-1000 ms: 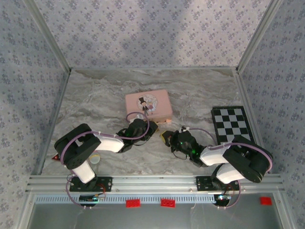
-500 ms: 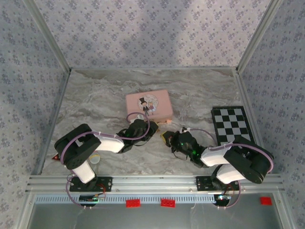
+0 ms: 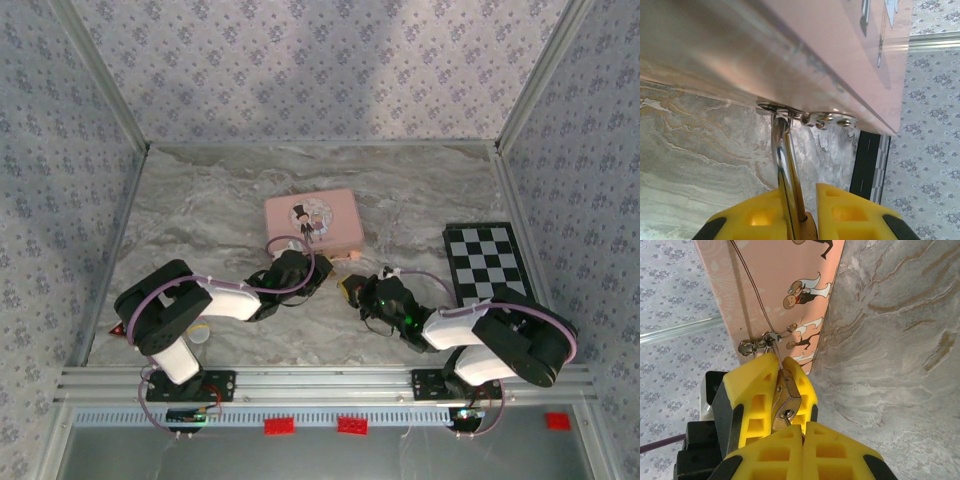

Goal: Unlock the padlock with the key

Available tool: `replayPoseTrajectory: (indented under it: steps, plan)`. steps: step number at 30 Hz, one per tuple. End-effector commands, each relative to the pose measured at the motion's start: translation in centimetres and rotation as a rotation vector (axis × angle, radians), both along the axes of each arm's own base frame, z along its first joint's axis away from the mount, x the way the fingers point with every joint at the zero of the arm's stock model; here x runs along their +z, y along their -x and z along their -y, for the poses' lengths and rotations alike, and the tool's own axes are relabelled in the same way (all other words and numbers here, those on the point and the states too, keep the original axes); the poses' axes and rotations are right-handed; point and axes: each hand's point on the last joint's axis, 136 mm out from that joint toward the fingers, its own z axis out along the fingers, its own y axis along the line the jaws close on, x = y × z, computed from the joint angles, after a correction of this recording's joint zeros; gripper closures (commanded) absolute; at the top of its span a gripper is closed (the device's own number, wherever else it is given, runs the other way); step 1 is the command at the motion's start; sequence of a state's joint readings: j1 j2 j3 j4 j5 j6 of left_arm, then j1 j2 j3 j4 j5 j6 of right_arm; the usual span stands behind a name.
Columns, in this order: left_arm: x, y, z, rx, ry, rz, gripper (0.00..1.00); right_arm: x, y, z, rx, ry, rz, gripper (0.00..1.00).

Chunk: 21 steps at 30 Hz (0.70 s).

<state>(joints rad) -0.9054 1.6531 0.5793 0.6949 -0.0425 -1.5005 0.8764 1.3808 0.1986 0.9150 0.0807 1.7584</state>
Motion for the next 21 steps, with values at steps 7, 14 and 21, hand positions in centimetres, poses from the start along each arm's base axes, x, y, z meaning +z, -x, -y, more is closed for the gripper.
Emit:
replayPoseTrajectory:
  steps: [7, 14, 21]
  plan:
    - [6.3, 0.55, 2.58, -0.066, 0.192, 0.097, 1.0, -0.05, -0.17, 0.52, -0.045, -0.004, -0.004, 1.0]
    - [6.48, 0.47, 2.94, -0.076, 0.2, 0.1, 1.0, 0.39, -0.4, 0.01, -0.032, -0.014, 0.002, 1.0]
    - [6.71, 0.62, 3.1, -0.082, 0.201, 0.105, 1.0, 0.48, -0.46, -0.28, -0.032, -0.025, 0.006, 1.0]
